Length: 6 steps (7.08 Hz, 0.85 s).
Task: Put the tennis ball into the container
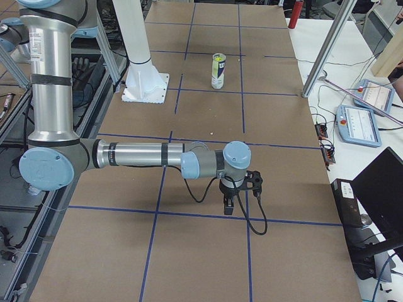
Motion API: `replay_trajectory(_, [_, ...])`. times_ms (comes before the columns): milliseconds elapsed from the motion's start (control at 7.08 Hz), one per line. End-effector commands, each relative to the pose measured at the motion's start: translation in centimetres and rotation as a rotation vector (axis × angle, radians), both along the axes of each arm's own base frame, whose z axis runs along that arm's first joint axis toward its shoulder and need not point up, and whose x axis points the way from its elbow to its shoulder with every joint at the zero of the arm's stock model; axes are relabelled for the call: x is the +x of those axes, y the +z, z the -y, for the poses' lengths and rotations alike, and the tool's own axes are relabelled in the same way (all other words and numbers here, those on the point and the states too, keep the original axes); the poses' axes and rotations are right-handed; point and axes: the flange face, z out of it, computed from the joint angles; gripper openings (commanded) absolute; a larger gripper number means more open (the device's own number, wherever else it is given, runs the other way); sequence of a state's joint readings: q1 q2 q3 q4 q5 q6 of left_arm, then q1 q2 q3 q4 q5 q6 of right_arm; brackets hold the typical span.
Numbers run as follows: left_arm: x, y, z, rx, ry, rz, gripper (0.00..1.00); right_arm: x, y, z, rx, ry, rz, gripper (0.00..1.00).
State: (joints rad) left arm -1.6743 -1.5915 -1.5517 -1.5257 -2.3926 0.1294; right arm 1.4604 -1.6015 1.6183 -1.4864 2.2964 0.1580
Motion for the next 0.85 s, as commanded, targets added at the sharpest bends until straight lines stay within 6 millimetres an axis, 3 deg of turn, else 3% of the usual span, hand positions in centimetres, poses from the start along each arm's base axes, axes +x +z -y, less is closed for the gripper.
replay_trajectory(0, [0.3, -0.9, 0.6, -0.044, -0.035, 0.000, 1.00, 0.0, 0.0, 0.0, 0.000, 0.000, 0.000, 1.00])
replay_trajectory(141, [1.3, -1.4, 0.1, -0.052, -0.012, 0.003, 1.00, 0.0, 0.0, 0.0, 0.000, 0.000, 0.000, 1.00])
replay_trajectory(283, [1.5, -1.8, -2.9, -0.039, -0.011, 0.002, 1.00, 0.0, 0.0, 0.0, 0.000, 0.000, 0.000, 1.00])
replay_trajectory(424, [1.7, -2.5, -3.8, -0.030, -0.009, 0.004, 1.00, 0.0, 0.0, 0.0, 0.000, 0.000, 0.000, 1.00])
replay_trajectory(707, [2.0, -1.9, -4.4, -0.039, -0.005, -0.004, 1.00, 0.0, 0.0, 0.0, 0.000, 0.000, 0.000, 1.00])
